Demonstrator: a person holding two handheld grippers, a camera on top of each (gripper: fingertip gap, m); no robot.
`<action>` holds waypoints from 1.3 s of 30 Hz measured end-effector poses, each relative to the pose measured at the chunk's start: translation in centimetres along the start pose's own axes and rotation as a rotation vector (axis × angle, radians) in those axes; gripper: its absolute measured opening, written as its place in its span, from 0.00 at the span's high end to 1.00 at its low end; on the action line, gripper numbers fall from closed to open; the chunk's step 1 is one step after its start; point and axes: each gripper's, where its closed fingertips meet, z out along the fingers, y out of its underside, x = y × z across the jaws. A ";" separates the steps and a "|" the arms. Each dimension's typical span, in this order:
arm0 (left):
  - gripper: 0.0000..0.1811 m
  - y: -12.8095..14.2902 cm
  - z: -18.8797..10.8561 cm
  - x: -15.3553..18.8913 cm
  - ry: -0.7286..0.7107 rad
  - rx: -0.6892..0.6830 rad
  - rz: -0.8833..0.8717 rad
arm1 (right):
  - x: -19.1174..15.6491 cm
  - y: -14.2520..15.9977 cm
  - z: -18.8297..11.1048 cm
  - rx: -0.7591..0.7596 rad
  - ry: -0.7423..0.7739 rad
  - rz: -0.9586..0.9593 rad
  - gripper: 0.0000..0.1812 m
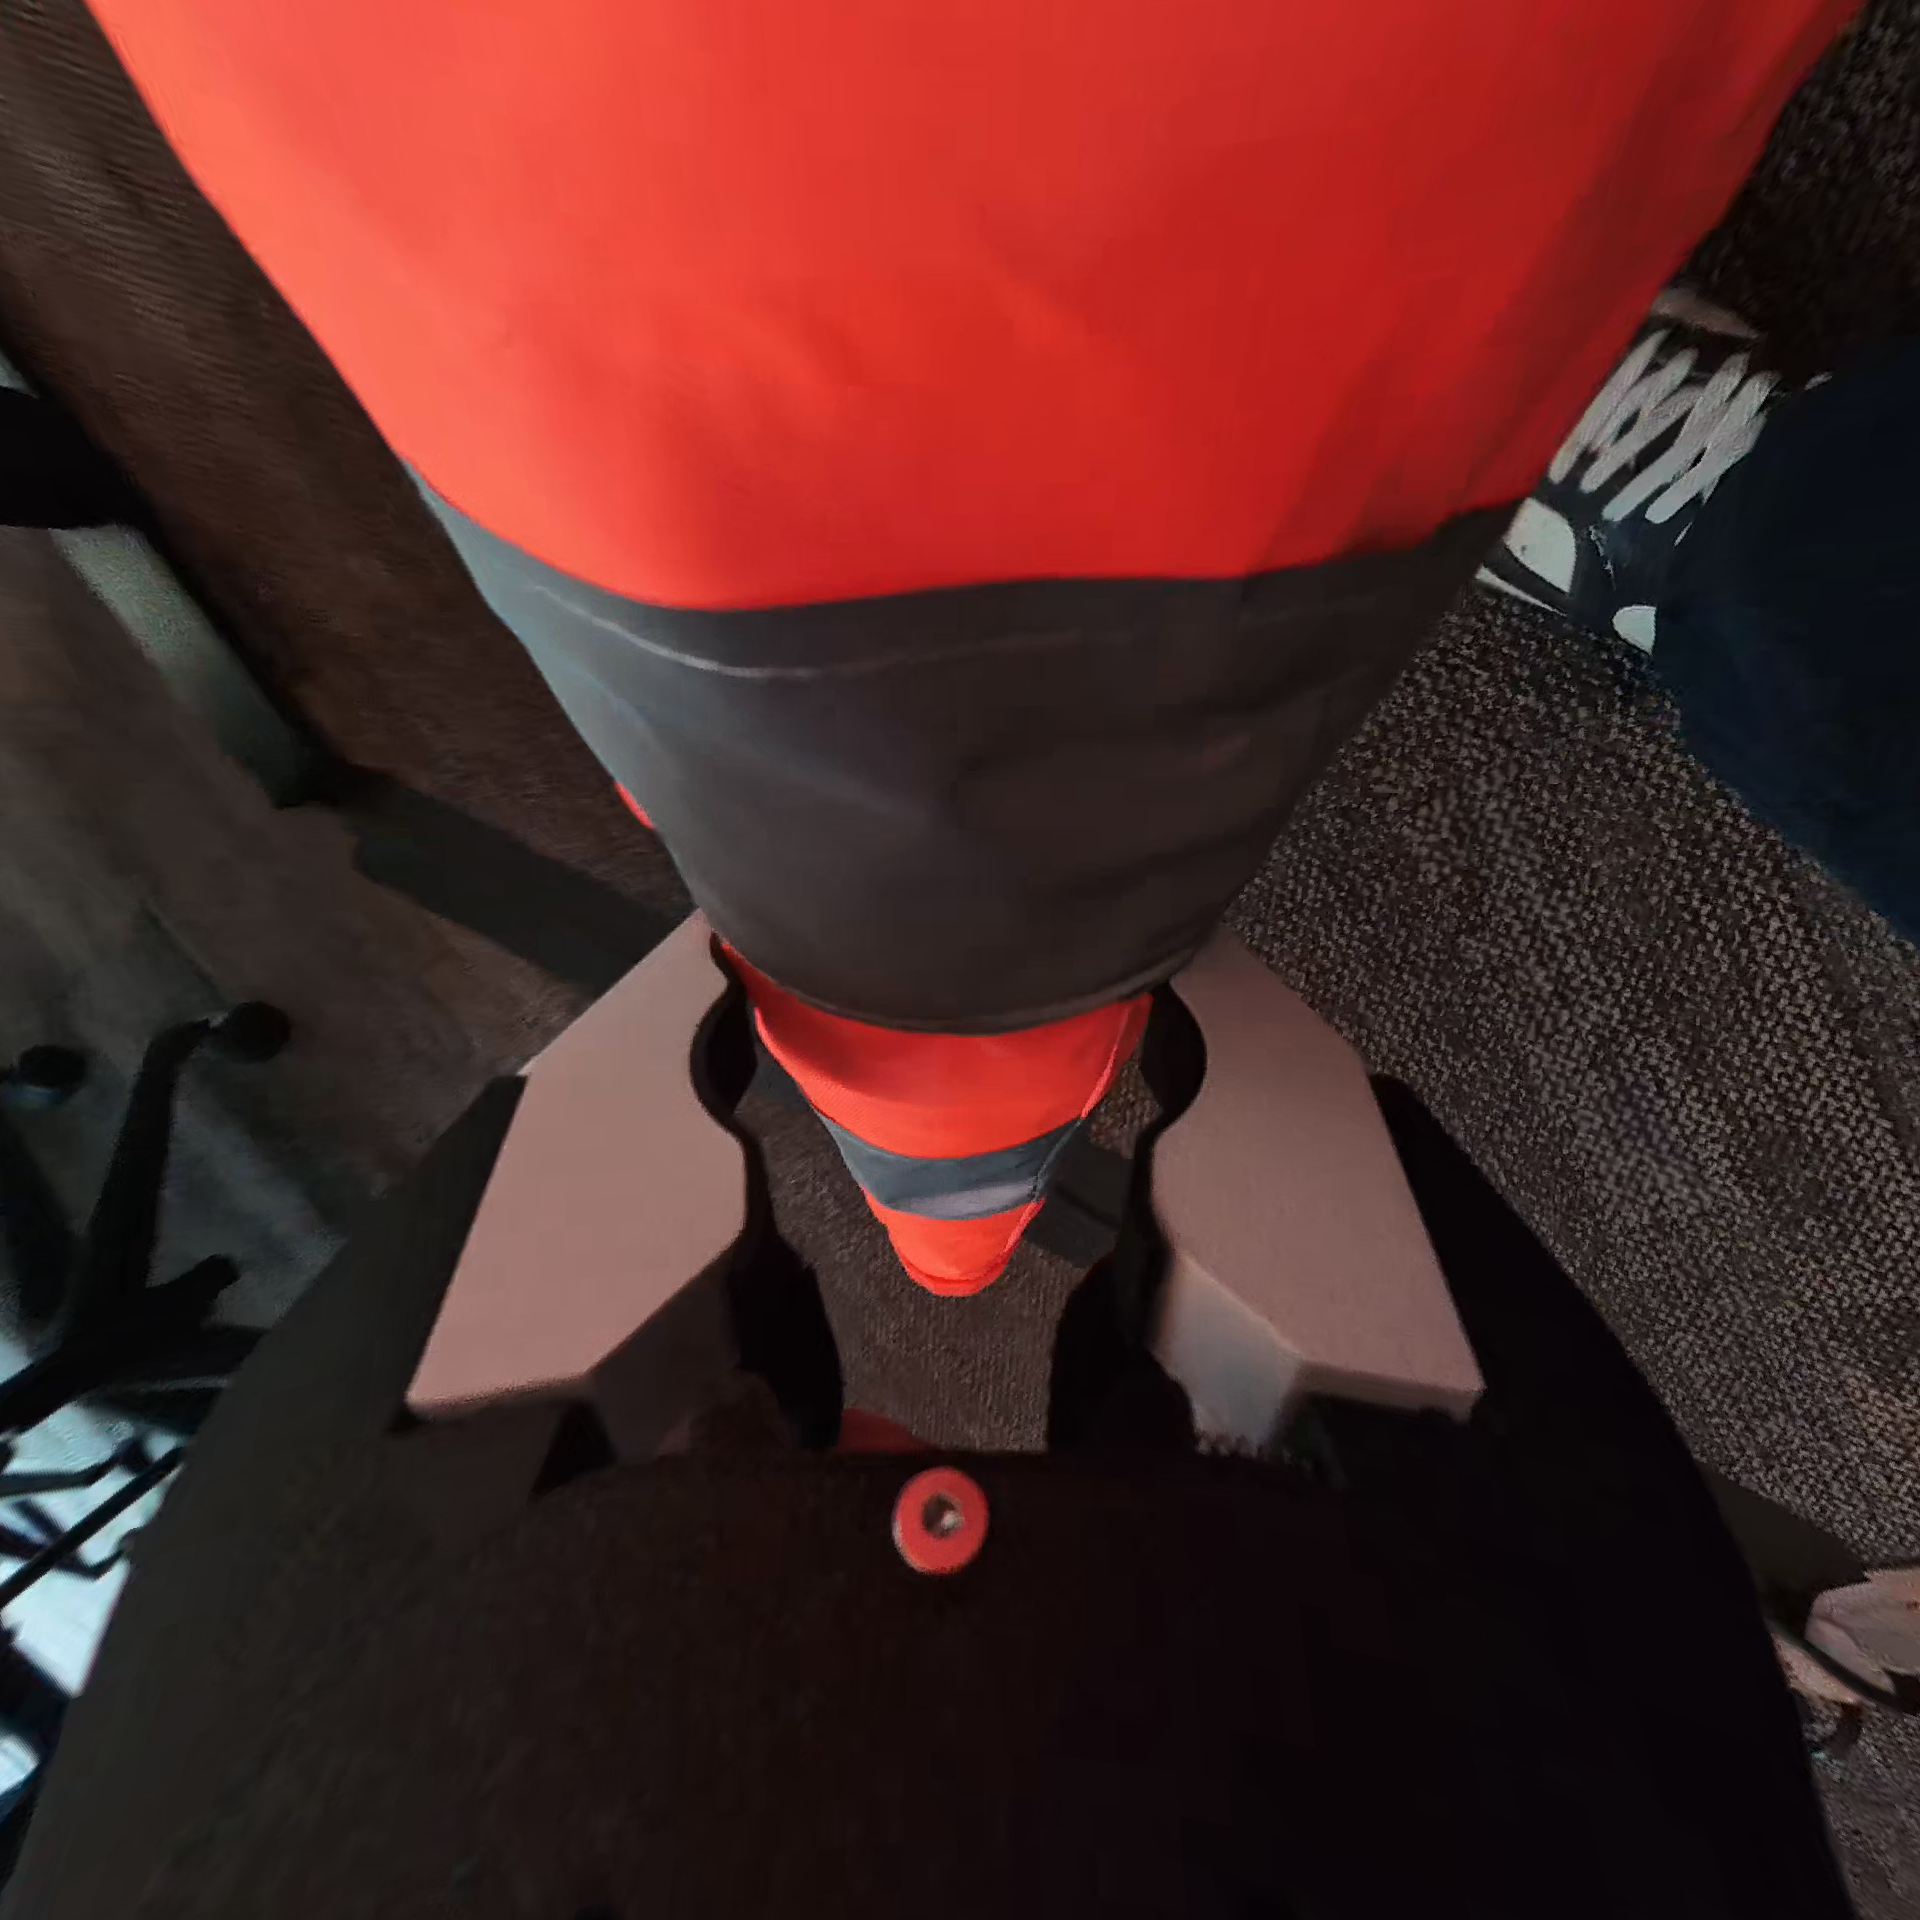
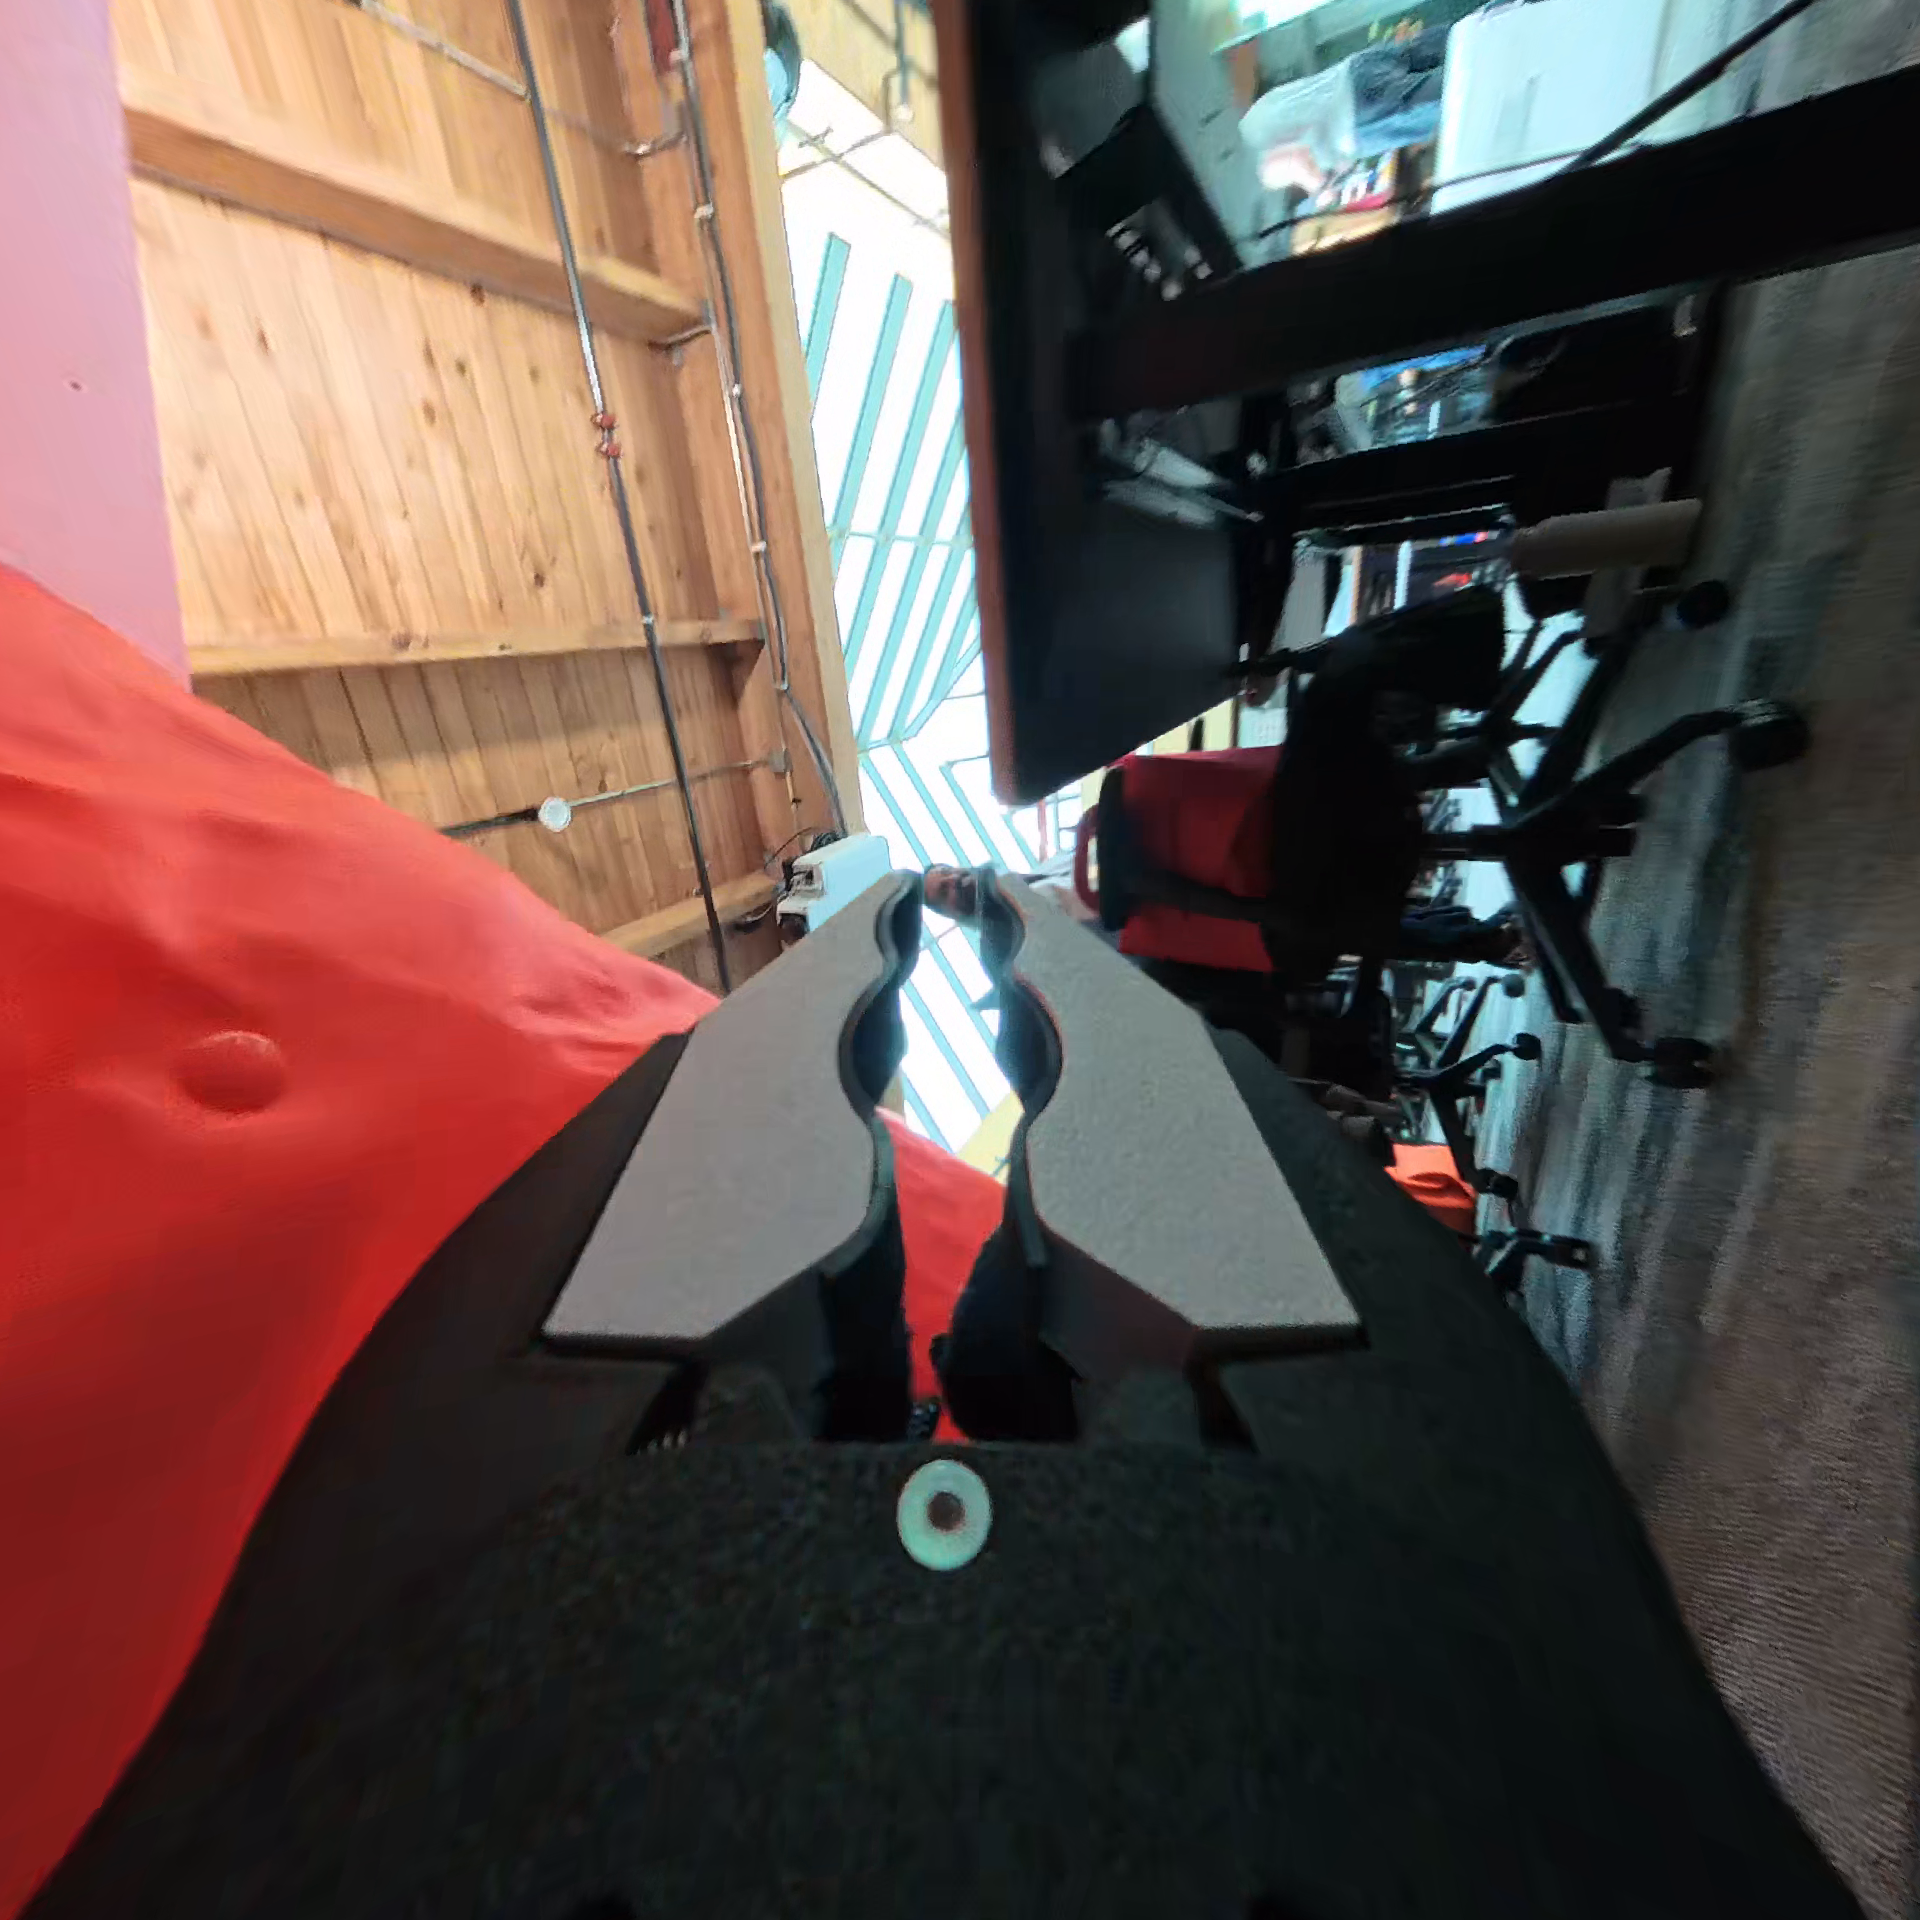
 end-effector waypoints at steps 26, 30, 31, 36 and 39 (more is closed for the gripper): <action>0.63 -6.1 28.6 5.6 0.267 -0.105 0.099 | 21.3 2.3 -31.4 0.044 0.864 0.346 0.93; 0.63 -5.9 27.1 7.1 0.327 -0.172 0.104 | 17.6 8.6 -31.5 -0.036 0.926 0.411 0.92; 0.63 -5.8 26.1 7.3 0.354 -0.202 0.071 | 16.0 9.9 -31.2 -0.071 0.951 0.402 0.91; 0.63 -7.8 17.8 4.9 0.460 -0.223 -0.311 | 5.4 14.5 -27.4 -0.241 1.057 0.310 0.87; 0.63 -12.7 10.2 0.8 0.517 -0.074 -0.613 | -2.5 15.3 -22.8 -0.319 1.078 0.204 0.84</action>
